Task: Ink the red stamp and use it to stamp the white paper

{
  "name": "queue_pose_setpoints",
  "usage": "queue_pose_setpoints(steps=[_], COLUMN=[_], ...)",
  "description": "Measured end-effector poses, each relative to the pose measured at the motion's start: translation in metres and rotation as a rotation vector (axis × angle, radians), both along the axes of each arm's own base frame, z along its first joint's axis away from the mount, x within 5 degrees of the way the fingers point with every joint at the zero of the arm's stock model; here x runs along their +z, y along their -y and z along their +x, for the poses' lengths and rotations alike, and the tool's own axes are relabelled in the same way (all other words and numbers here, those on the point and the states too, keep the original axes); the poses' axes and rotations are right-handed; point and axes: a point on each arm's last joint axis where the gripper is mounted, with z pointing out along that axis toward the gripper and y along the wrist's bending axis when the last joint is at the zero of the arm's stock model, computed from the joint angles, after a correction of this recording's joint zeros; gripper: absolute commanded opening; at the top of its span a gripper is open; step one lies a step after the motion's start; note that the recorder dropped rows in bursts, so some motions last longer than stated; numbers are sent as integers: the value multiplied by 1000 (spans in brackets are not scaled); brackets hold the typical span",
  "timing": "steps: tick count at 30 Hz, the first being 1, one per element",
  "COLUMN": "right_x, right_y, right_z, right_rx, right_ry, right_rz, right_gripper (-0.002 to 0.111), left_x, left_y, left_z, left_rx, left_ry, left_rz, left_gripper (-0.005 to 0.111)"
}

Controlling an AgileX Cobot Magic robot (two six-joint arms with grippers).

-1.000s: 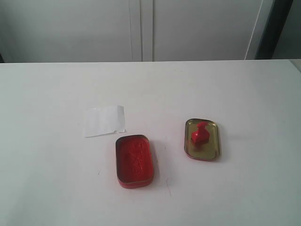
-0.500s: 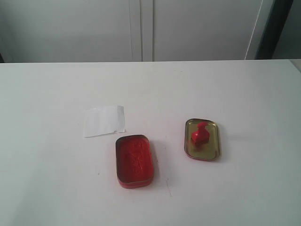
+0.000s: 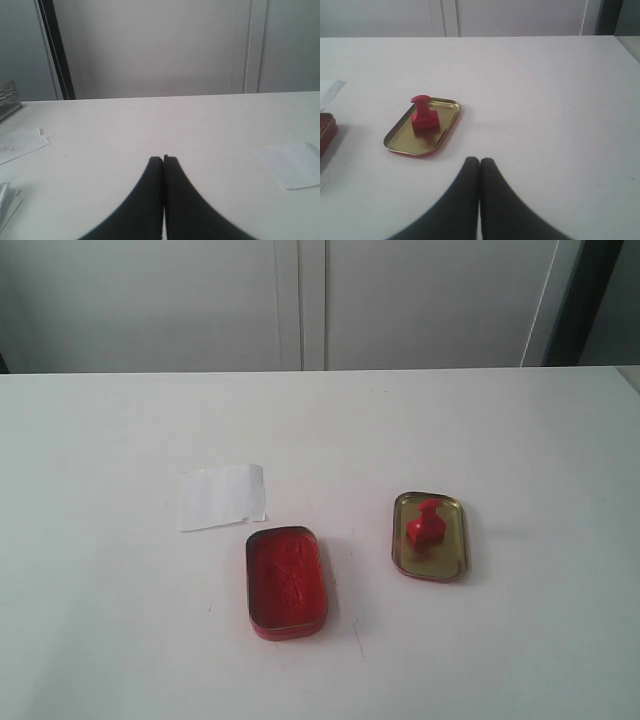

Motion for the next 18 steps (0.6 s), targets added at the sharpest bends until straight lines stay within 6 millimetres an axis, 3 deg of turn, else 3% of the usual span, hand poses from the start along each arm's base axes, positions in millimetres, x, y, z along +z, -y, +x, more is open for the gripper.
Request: queue_pose_setpoints(steps=[3,9,18], right_x=[0,0,0], right_y=[0,0,0], right_z=[0,0,0], right_rx=[0,0,0], right_ry=[0,0,0], right_rz=[0,0,0], right_gripper=[0,0,0], left_x=[0,34,85], left_y=[0,1,2], left_z=[0,1,35], left_rx=[-2,-14,-33], left_ry=[-27,-133,-455], left_rz=[0,-1,-4], left_gripper=[0,0,0])
